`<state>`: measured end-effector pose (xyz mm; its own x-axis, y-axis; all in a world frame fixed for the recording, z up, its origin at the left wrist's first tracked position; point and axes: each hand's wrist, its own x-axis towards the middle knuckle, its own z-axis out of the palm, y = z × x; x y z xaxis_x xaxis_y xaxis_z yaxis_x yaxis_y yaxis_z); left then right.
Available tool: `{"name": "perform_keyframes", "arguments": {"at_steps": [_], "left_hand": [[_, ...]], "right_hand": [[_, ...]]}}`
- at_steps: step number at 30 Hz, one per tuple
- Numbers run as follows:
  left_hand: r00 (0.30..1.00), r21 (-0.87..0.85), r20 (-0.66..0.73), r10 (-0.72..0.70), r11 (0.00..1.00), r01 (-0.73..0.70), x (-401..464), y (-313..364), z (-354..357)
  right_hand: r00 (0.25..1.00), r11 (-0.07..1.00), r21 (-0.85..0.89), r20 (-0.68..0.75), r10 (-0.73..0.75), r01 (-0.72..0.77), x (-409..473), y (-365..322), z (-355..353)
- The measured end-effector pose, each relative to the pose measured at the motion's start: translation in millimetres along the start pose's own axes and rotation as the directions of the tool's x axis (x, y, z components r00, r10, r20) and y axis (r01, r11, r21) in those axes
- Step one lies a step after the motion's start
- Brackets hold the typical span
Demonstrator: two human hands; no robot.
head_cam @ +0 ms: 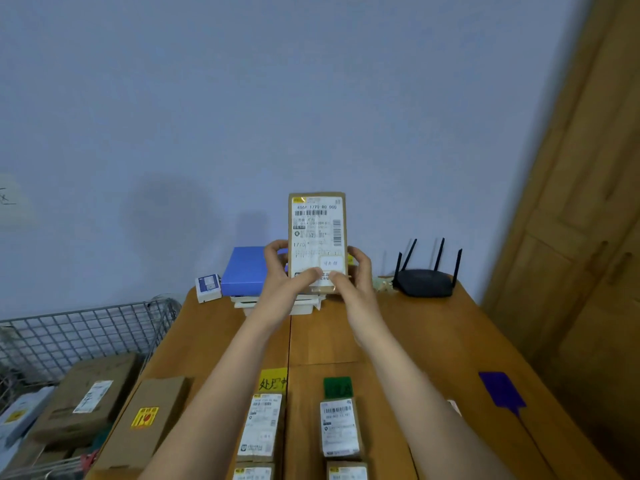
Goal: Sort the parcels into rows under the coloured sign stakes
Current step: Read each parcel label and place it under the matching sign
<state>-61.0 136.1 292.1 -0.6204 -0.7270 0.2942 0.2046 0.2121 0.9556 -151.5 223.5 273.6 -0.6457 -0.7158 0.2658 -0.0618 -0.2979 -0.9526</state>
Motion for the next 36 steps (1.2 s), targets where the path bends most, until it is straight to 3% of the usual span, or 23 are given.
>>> {"name": "perform_keyframes", "arguments": {"at_steps": [7,14,18,28,33,36], "left_hand": [[0.902,0.050,-0.018,-0.431,0.901,0.431,-38.3,-92.1,26.6],[0.739,0.068,0.035,-0.673,0.740,0.670,-105.0,-150.1,38.9],[0.692,0.091,0.062,-0.719,0.695,0.714,-116.0,-170.7,40.9],[0.688,0.170,0.199,-0.698,0.716,0.677,-134.6,-191.0,61.5],[0.635,0.146,0.267,-0.725,0.682,0.717,-155.8,-205.7,85.7],[0.607,0.170,0.280,-0.744,0.660,0.732,-169.1,-213.2,100.1]], "right_hand": [[0.916,0.895,-0.204,-0.017,0.401,-0.396,-31.2,72.2,-42.4],[0.763,0.728,-0.300,-0.001,0.646,-0.616,-91.9,124.0,-78.2],[0.731,0.696,-0.270,-0.048,0.681,-0.666,-112.0,137.9,-86.5],[0.692,0.672,-0.168,-0.207,0.692,-0.722,-147.5,148.9,-100.8],[0.671,0.668,-0.117,-0.265,0.692,-0.735,-172.7,153.1,-129.3],[0.622,0.622,-0.105,-0.288,0.728,-0.776,-183.2,161.2,-147.3]]}}
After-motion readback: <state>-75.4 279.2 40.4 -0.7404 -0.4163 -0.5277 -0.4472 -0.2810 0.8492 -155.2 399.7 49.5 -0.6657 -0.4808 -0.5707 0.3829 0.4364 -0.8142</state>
